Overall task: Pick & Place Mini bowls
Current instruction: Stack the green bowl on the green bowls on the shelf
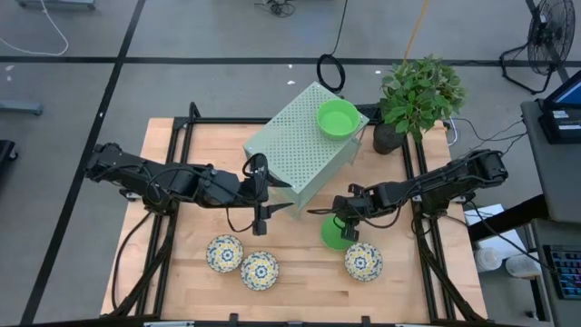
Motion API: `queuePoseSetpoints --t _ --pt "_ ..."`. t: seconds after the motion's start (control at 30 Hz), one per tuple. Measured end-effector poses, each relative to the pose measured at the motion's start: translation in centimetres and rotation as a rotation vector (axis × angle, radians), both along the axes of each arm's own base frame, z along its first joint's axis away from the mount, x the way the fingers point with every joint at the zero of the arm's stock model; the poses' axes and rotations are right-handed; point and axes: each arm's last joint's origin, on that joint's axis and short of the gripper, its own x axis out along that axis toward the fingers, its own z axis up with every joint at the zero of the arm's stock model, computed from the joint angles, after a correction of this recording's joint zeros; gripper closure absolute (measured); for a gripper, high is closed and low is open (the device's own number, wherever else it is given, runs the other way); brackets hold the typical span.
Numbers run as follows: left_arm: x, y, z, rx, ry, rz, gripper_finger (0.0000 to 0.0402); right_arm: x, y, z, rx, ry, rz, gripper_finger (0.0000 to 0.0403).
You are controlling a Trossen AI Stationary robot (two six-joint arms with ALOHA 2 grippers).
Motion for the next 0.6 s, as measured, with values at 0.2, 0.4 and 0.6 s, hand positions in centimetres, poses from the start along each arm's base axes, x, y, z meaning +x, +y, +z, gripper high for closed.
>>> queuePoseSetpoints --t 0.2,0.4,0.6 --pt "0.0 -0.01 0.0 0.0 0.0 0.0 0.0208 0.0 0.0 0.0 -0.001 0.0 0.004 0.0402" --pt "0.0 -0.01 0.0 0.0 0.0 0.0 0.022 0.01 0.0 -0.01 -0.002 0.0 0.004 0.0402" --pt "0.0 -0.01 0.0 0.0 0.0 0.0 0.023 0.01 0.0 -0.01 0.0 0.0 0.0 0.0402"
